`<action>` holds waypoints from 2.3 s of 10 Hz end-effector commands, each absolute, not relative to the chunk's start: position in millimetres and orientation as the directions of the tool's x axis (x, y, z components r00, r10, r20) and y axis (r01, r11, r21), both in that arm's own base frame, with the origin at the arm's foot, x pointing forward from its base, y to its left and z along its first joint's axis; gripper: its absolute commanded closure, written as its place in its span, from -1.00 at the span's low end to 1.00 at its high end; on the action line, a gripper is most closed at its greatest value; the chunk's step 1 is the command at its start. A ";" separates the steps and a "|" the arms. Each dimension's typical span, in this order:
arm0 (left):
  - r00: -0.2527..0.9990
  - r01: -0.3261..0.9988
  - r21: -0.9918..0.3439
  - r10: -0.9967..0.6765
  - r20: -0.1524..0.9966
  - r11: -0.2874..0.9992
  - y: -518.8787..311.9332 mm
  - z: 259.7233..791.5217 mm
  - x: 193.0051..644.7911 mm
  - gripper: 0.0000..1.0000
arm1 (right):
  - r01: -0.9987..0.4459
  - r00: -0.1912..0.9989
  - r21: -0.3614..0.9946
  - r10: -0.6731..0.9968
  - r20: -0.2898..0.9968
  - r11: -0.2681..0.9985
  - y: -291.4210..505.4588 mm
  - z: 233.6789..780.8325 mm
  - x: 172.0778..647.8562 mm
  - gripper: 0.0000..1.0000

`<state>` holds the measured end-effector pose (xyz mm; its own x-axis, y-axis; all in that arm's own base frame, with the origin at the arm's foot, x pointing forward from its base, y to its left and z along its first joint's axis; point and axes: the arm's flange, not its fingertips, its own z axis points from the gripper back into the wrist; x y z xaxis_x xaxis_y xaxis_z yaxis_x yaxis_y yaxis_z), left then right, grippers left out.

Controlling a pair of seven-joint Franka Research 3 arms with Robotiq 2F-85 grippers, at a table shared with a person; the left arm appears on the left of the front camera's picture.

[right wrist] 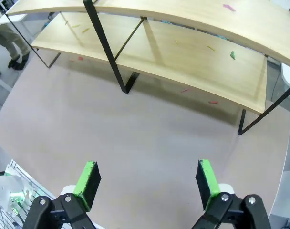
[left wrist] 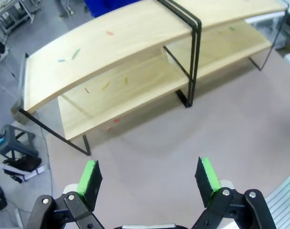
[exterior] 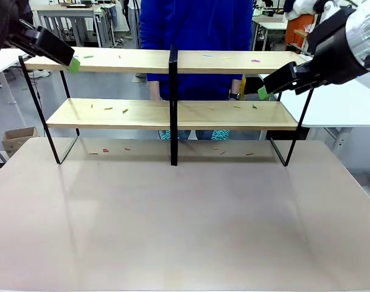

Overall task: Clean the shelves.
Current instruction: Pick up the Duster when the human hands it over.

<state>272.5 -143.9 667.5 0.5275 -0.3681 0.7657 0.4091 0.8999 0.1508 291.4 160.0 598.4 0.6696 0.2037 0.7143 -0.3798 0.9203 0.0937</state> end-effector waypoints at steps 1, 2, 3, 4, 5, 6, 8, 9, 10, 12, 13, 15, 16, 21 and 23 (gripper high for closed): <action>0.486 0.351 0.089 -0.263 0.833 0.932 -141.9 659.8 266.9 -1.00 | -0.365 0.683 0.130 0.171 0.710 0.922 160.6 587.7 288.3 -1.00; 0.468 0.350 0.087 -0.255 0.846 0.933 -143.0 660.4 265.6 -1.00 | -0.365 0.683 0.131 0.170 0.711 0.922 161.3 585.6 288.1 -1.00; 0.471 0.360 0.094 -0.268 0.840 0.928 -143.8 659.6 265.4 -1.00 | -0.364 0.687 0.135 0.167 0.708 0.922 162.0 583.6 289.4 -1.00; 0.470 0.365 0.095 -0.271 0.840 0.926 -145.3 658.5 266.0 -1.00 | -0.368 0.687 0.136 0.170 0.706 0.920 162.3 582.6 289.8 -1.00; 0.473 0.369 0.096 -0.276 0.837 0.924 -144.5 657.9 266.7 -1.00 | -0.370 0.687 0.134 0.173 0.705 0.919 162.9 582.0 289.9 -1.00; 0.478 0.374 0.098 -0.282 0.832 0.922 -144.6 656.9 267.4 -1.00 | -0.369 0.690 0.135 0.173 0.703 0.920 162.4 581.2 290.2 -1.00; 0.480 0.370 0.103 -0.285 0.830 0.923 -144.5 655.7 268.2 -1.00 | -0.368 0.690 0.138 0.171 0.703 0.919 161.4 579.8 290.4 -1.00; 0.486 0.361 0.094 -0.273 0.830 0.928 -144.3 656.4 268.3 -1.00 | -0.372 0.688 0.139 0.172 0.705 0.918 161.3 579.9 289.8 -1.00; 0.539 0.327 0.089 -0.263 0.800 0.941 -144.9 657.3 269.3 -1.00 | -0.376 0.685 0.134 0.177 0.707 0.917 161.9 580.4 288.8 -1.00; 0.483 0.373 0.109 -0.294 0.825 0.921 -143.6 656.8 269.3 -1.00 | -0.383 0.677 0.128 0.184 0.712 0.915 163.7 583.0 286.9 -1.00; 0.483 0.373 0.109 -0.294 0.825 0.921 -143.6 656.8 269.3 -1.00 | -0.386 0.674 0.127 0.185 0.716 0.914 164.1 584.2 285.6 -1.00; 0.494 0.369 0.108 -0.293 0.818 0.923 -142.9 655.8 269.7 -1.00 | -0.385 0.675 0.126 0.186 0.714 0.914 164.0 583.5 284.9 -1.00; 0.416 0.402 0.155 -0.331 0.847 0.902 -142.6 653.0 264.6 -1.00 | -0.385 0.680 0.128 0.188 0.709 0.914 163.8 583.1 285.3 -1.00; 0.244 0.372 0.179 -0.282 0.928 0.911 -123.4 643.2 197.8 -1.00 | -0.382 0.695 0.127 0.194 0.693 0.916 165.1 580.0 287.9 -1.00; 0.252 0.377 0.155 -0.262 0.932 0.913 -124.7 636.4 199.9 -1.00 | -0.385 0.698 0.124 0.201 0.687 0.915 167.1 579.3 287.6 -1.00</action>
<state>204.8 -129.9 689.8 0.2494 -0.2837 0.9259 0.3830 0.9071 0.1748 295.0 165.3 590.3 0.6891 0.2146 0.6922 -0.3860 0.9171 0.1000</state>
